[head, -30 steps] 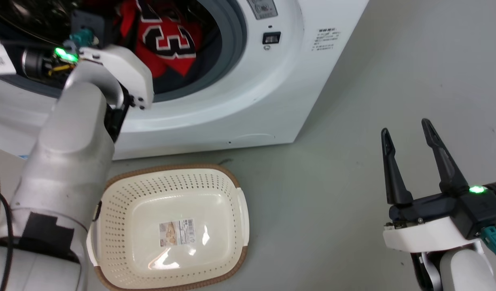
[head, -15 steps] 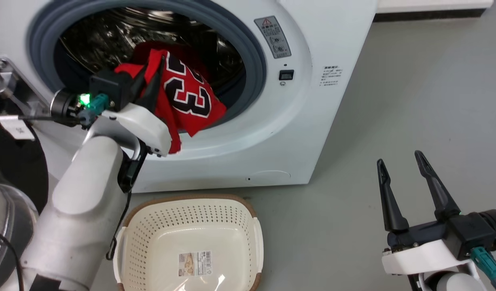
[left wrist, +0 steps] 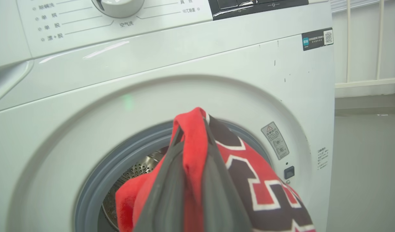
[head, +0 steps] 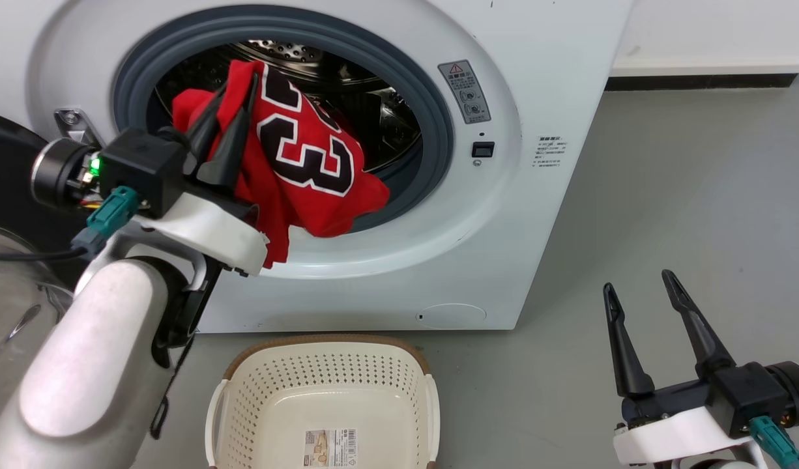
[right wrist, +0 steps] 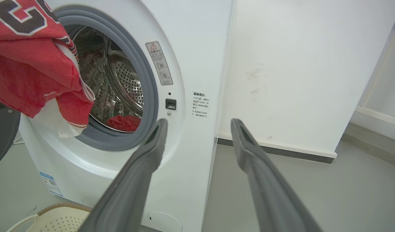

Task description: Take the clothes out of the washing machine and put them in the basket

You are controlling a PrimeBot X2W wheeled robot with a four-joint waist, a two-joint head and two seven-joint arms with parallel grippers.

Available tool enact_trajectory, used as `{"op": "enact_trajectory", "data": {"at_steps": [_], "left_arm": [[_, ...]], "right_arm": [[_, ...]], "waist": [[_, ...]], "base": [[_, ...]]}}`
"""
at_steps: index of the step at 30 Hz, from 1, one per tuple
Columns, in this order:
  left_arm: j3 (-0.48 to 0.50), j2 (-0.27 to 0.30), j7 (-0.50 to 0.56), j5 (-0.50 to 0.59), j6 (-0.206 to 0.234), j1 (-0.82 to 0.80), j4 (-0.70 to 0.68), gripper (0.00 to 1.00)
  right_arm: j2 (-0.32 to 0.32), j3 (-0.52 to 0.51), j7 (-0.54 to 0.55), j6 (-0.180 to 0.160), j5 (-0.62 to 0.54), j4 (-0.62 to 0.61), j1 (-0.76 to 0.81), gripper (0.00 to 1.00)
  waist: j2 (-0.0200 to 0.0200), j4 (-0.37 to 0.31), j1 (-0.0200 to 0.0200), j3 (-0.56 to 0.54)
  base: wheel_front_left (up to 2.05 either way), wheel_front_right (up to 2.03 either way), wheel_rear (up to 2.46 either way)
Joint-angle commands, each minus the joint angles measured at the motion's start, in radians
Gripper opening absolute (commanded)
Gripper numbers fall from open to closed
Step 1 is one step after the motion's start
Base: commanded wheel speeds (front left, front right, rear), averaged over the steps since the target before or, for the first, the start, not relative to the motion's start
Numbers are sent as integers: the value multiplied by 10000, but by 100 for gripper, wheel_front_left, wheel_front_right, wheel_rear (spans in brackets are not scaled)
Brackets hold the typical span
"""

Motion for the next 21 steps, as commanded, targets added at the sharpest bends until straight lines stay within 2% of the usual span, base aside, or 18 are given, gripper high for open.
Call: {"op": "enact_trajectory", "data": {"at_steps": [1,11,21], "left_arm": [[85,143,136,9,144,189,-482,0],[115,537,839,31,655,982,-2827,0],[-49,619,900,-291,847,2234,-3204,0]], "right_arm": [[13,28,-21,-7,54,25,84,100],[11,61,-21,-7,91,43,284,100],[11,30,-21,-7,66,6,140,100]], "waist": [[-1,34,1,-49],[-1,133,1,-247],[-1,240,1,-35]], "base": [[0,0,0],[0,0,0],[0,0,0]]}}
